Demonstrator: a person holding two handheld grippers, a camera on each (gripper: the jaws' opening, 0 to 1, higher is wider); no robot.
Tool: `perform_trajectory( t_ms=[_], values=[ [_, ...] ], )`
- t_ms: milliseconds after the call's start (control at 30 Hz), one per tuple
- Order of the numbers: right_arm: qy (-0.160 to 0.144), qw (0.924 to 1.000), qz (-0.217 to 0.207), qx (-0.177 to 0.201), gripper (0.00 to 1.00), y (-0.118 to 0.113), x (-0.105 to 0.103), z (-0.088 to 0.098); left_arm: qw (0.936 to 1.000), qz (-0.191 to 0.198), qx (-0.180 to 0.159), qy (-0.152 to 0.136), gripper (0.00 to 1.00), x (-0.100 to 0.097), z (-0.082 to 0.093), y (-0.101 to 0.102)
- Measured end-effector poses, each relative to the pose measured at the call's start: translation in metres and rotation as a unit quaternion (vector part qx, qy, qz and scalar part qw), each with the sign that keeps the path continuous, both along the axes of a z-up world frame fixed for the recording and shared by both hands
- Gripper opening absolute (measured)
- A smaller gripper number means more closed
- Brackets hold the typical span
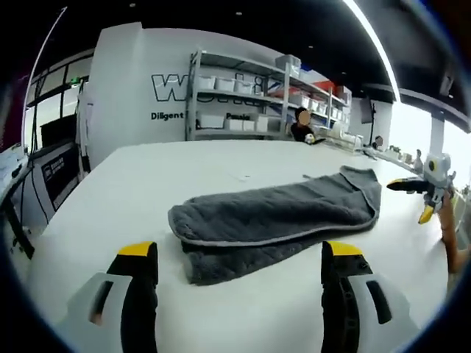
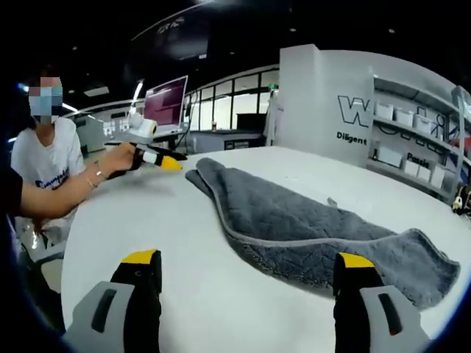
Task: Open the folded towel by lifting each exposed corner and separating the folded layers until the towel lies flat within the target outline without major curled edges
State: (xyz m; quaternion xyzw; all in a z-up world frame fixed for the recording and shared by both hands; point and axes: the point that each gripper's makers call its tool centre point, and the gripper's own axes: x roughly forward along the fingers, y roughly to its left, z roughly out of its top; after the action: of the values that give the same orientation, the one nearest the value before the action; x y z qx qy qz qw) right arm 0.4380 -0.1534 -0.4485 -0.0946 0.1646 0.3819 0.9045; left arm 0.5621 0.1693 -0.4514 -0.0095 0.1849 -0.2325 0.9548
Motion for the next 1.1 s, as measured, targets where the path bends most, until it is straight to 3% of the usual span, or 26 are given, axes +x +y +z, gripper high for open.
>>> perform_trajectory(
  t_ms=[400, 567, 667, 800, 1000, 1100],
  values=[
    [0.002, 1.0000, 0.006, 0.006, 0.99, 0.001, 0.005, 0.003, 0.9983, 0.026, -0.052, 0.008, 0.63, 0.039, -0.013, 0.019],
    [0.003, 0.9999, 0.009, 0.004, 0.99, 0.003, 0.005, 0.001, 0.9963, 0.029, -0.079, 0.014, 0.48, 0.052, -0.019, 0.020],
    [0.005, 0.9999, 0.010, 0.003, 0.99, 0.002, 0.006, 0.000, 0.9966, 0.030, -0.075, 0.014, 0.34, 0.056, -0.025, 0.021],
    [0.006, 0.9999, 0.010, 0.003, 0.99, 0.002, 0.006, 0.000, 0.9982, 0.026, -0.054, -0.001, 0.27, 0.057, -0.028, 0.023],
    [0.004, 1.0000, 0.007, 0.004, 0.99, 0.000, 0.007, 0.001, 0.9978, 0.021, -0.059, -0.020, 0.05, 0.049, -0.017, 0.020],
    [0.004, 1.0000, 0.005, 0.005, 0.99, -0.002, 0.007, 0.001, 0.9975, 0.015, -0.064, -0.026, 0.03, 0.042, -0.009, 0.014]
  ],
)
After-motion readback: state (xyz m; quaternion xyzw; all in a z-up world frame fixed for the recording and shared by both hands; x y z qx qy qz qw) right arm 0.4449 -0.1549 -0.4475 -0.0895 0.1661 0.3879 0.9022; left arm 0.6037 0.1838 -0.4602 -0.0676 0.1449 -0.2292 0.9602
